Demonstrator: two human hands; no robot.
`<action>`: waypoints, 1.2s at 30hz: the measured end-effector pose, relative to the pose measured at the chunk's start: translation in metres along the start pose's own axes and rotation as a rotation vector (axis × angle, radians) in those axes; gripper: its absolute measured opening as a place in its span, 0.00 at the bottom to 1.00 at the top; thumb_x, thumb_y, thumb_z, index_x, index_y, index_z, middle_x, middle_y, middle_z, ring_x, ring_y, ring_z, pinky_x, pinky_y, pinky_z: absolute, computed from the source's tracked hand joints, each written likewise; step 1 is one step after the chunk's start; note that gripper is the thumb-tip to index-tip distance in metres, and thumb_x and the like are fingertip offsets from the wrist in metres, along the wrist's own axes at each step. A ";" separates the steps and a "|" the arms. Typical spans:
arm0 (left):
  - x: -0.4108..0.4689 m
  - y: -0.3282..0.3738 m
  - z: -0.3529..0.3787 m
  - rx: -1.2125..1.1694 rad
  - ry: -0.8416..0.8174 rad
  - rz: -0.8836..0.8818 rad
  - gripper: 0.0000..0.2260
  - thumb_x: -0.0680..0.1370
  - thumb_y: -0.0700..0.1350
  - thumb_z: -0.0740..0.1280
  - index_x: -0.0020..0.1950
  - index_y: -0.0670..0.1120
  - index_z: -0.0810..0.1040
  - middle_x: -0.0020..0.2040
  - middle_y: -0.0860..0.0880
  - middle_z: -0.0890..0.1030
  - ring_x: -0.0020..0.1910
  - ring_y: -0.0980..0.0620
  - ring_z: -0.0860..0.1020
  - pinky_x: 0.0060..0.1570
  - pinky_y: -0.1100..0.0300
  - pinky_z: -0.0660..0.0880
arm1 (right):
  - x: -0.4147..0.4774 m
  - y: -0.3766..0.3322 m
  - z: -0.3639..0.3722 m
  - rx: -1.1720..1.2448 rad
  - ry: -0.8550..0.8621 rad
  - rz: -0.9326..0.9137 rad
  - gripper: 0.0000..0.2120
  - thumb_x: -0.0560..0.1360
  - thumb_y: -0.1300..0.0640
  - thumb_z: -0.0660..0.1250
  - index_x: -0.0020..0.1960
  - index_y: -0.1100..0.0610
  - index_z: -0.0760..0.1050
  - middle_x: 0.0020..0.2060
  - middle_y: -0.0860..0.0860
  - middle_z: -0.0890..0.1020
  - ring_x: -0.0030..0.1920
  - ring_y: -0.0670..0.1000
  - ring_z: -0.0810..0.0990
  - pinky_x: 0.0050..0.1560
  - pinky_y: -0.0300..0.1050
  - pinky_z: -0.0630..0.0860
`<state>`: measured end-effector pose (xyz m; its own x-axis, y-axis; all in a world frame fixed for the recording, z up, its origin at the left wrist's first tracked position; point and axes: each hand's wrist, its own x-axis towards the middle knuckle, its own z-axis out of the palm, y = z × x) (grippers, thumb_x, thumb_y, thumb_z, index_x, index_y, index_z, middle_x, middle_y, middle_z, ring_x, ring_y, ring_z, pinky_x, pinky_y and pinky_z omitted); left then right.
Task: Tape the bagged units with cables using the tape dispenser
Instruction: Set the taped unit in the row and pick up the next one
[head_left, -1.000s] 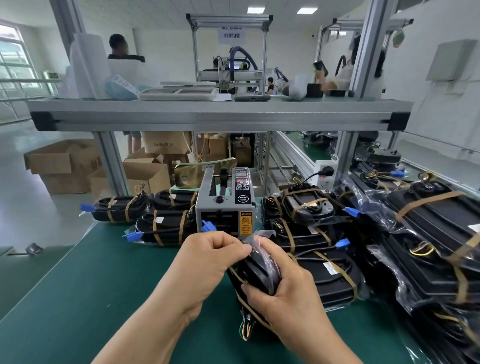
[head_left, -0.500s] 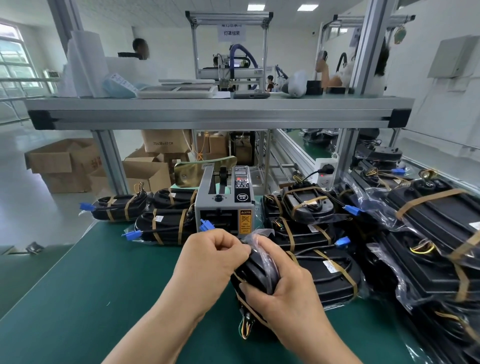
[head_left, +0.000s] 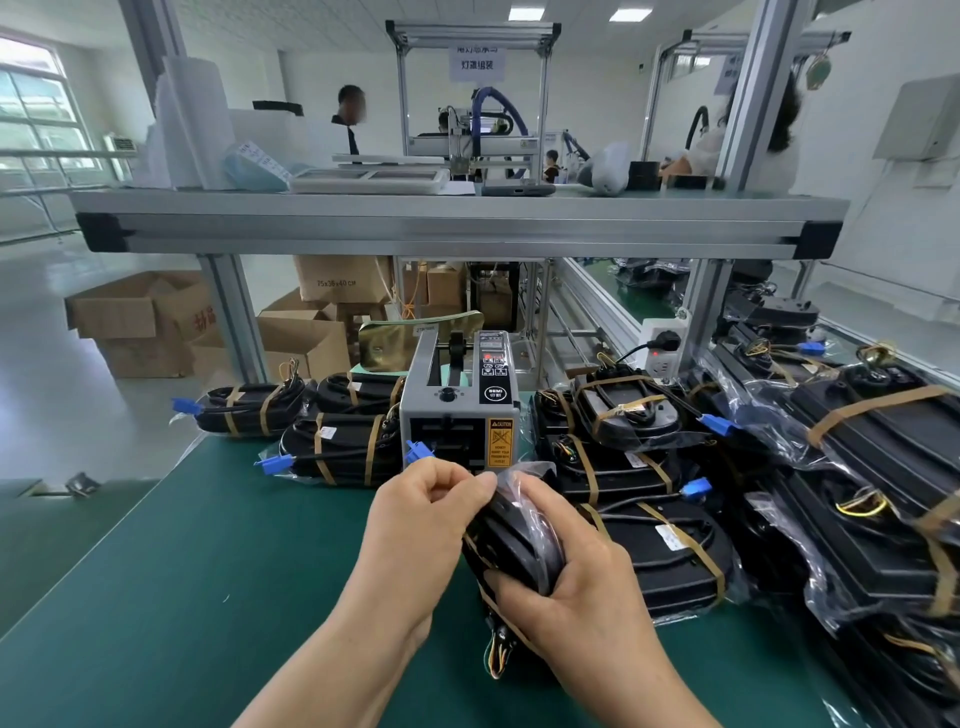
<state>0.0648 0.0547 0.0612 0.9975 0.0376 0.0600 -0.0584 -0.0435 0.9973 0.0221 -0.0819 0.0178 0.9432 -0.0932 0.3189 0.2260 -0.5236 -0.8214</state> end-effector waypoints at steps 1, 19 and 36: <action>0.000 -0.001 0.000 -0.021 -0.008 0.002 0.08 0.75 0.43 0.73 0.36 0.47 0.80 0.26 0.57 0.76 0.22 0.64 0.71 0.23 0.73 0.66 | 0.000 0.000 0.000 -0.003 0.001 -0.004 0.34 0.68 0.51 0.76 0.70 0.35 0.70 0.57 0.39 0.82 0.54 0.41 0.82 0.56 0.44 0.79; -0.013 -0.040 -0.022 -0.025 -0.110 0.007 0.31 0.59 0.62 0.78 0.59 0.61 0.75 0.43 0.55 0.80 0.39 0.61 0.78 0.40 0.69 0.74 | 0.000 0.007 -0.008 0.144 0.011 -0.036 0.32 0.65 0.53 0.79 0.62 0.29 0.73 0.53 0.34 0.83 0.54 0.38 0.82 0.55 0.34 0.78; 0.028 -0.023 -0.053 0.513 -0.457 0.397 0.26 0.62 0.53 0.78 0.60 0.62 0.79 0.56 0.60 0.79 0.60 0.59 0.76 0.62 0.60 0.70 | 0.002 0.032 -0.047 0.348 -0.496 -0.067 0.32 0.72 0.56 0.72 0.74 0.41 0.69 0.69 0.42 0.77 0.70 0.43 0.74 0.66 0.34 0.70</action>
<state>0.0923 0.1097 0.0423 0.8299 -0.4863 0.2736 -0.4986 -0.4263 0.7547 0.0195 -0.1384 0.0140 0.9063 0.3800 0.1850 0.2757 -0.1998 -0.9402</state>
